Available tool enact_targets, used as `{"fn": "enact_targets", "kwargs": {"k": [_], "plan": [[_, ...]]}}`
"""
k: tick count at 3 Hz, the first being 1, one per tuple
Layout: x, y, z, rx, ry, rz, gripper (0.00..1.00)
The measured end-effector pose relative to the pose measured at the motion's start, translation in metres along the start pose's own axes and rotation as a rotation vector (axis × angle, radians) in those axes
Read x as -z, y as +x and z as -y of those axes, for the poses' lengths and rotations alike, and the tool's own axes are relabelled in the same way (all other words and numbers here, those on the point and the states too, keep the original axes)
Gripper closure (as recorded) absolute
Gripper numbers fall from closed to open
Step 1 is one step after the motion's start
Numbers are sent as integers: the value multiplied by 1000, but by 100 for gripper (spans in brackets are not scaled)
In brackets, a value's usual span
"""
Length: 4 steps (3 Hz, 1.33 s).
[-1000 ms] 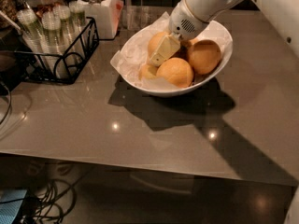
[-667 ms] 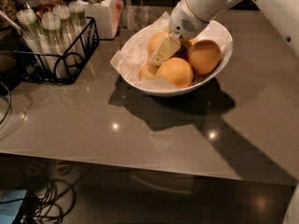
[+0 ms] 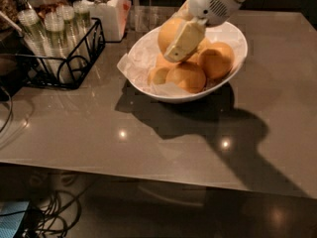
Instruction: Pick orange from white bowl
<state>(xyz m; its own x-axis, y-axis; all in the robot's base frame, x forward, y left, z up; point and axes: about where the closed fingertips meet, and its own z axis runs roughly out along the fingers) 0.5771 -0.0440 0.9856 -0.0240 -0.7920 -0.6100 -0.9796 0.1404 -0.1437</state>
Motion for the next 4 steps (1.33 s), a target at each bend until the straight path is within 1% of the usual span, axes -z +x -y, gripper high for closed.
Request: {"fn": "enact_targets", "kwargs": {"k": [1,2,3,4], "plan": [[36,-6,-28,32,22,23,100],[65,9,-51,-3,45,79,100],[91,24,-70,-41,85,143,100],[93,25,-71,-47,88,143,100]]}}
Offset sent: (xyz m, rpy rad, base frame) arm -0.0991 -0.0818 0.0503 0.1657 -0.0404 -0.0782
